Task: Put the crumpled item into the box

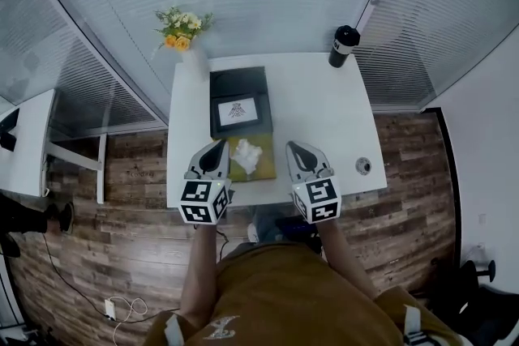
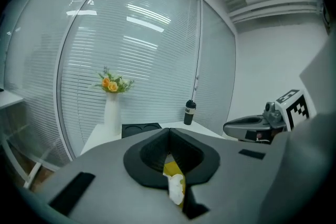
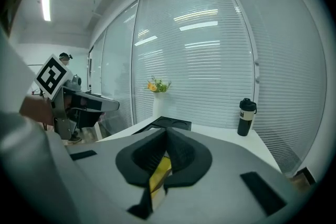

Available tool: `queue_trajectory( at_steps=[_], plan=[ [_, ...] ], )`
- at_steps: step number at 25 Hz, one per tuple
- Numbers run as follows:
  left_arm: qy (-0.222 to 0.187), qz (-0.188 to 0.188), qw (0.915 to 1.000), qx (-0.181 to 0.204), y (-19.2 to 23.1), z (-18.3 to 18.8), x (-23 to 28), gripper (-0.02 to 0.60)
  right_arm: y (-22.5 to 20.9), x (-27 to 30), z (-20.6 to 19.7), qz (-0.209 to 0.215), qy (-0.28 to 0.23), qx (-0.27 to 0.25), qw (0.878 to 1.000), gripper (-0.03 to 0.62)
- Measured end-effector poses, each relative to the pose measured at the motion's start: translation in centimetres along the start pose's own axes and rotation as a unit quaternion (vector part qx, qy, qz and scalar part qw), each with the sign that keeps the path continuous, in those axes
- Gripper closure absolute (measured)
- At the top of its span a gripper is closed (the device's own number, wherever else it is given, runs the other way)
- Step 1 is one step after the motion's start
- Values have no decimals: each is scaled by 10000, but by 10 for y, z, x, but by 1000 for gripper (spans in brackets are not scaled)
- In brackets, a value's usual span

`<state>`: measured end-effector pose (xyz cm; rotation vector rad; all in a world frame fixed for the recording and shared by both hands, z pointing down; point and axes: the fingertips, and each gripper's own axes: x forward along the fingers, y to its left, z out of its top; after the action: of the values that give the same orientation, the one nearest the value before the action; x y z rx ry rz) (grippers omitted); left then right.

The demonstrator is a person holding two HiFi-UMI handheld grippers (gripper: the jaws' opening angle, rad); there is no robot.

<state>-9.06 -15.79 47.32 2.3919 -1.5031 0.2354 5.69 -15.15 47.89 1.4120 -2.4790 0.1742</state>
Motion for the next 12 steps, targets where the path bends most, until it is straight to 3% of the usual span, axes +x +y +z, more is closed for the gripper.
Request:
queue_trajectory(
  at_steps=[12],
  plan=[
    [-496, 49, 9987, -103, -1, 17, -27, 557, 7, -15, 16, -99, -184, -97, 9997, 586]
  ],
)
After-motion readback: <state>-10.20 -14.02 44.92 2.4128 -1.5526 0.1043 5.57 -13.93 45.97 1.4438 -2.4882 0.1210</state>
